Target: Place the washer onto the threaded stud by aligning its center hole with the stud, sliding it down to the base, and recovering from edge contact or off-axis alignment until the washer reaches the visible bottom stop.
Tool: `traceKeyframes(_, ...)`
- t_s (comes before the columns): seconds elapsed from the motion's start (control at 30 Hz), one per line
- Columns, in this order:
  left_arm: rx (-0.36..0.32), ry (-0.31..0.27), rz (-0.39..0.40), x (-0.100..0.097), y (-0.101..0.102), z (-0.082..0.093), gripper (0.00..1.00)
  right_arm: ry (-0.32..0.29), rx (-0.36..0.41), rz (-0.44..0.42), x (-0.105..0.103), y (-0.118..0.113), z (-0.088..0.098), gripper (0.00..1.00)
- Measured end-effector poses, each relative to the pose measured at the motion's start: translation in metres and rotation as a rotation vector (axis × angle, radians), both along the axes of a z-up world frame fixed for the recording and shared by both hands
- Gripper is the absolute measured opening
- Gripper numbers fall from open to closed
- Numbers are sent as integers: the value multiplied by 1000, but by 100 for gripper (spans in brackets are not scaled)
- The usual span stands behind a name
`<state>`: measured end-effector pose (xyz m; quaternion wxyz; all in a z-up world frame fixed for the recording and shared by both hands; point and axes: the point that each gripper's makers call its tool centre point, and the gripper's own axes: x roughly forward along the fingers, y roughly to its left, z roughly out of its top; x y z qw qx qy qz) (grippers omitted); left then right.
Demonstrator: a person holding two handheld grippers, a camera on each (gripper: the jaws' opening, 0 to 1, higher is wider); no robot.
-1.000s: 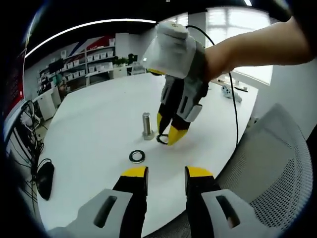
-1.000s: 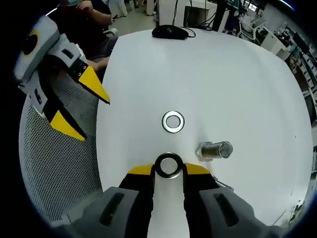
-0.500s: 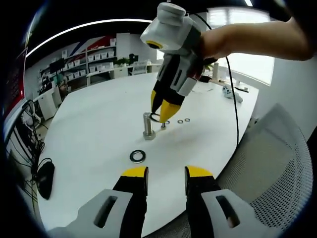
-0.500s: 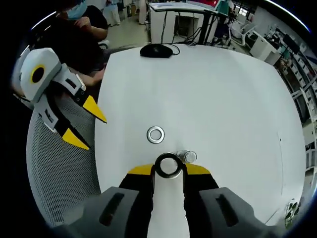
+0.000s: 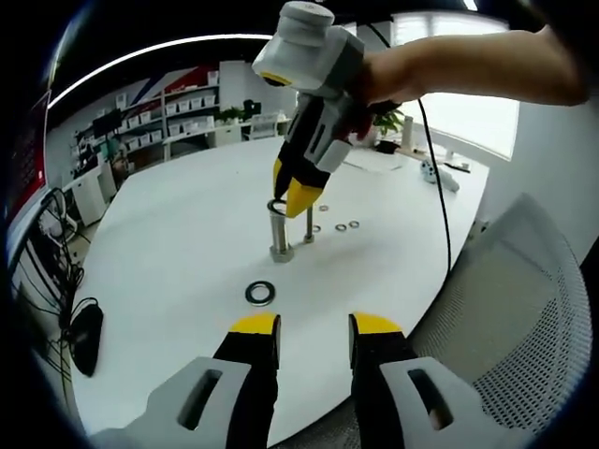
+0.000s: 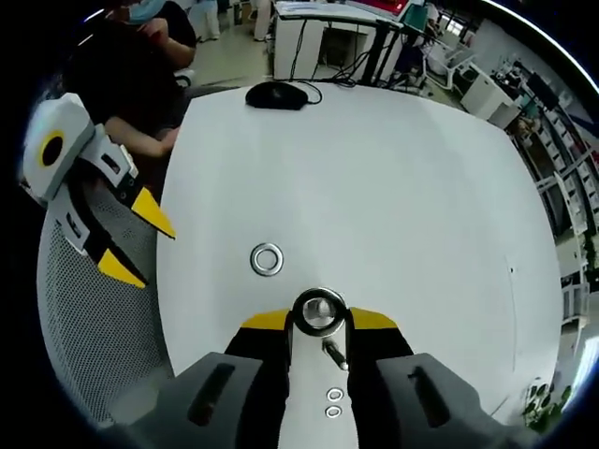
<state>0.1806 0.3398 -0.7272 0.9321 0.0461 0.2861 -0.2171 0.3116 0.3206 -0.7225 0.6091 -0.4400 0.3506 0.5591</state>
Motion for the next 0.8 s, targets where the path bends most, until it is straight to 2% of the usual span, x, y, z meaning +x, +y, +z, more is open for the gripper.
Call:
traceKeyframes(0.3,-10,-10,9,2,1,2,27,4,-40,-7,7,2,-5,23)
traceKeyframes(0.4,15,-19,8,2,3,2,27,14,-57,-12,7,2,-8,23)
traceKeyframes(0.73,4,-10,13,2,3,1,26,34,-98,1,8,2,-18,23)
traceKeyframes(0.8,29,-17,-9,1,1,1,26,41,-101,0,7,2,-20,23)
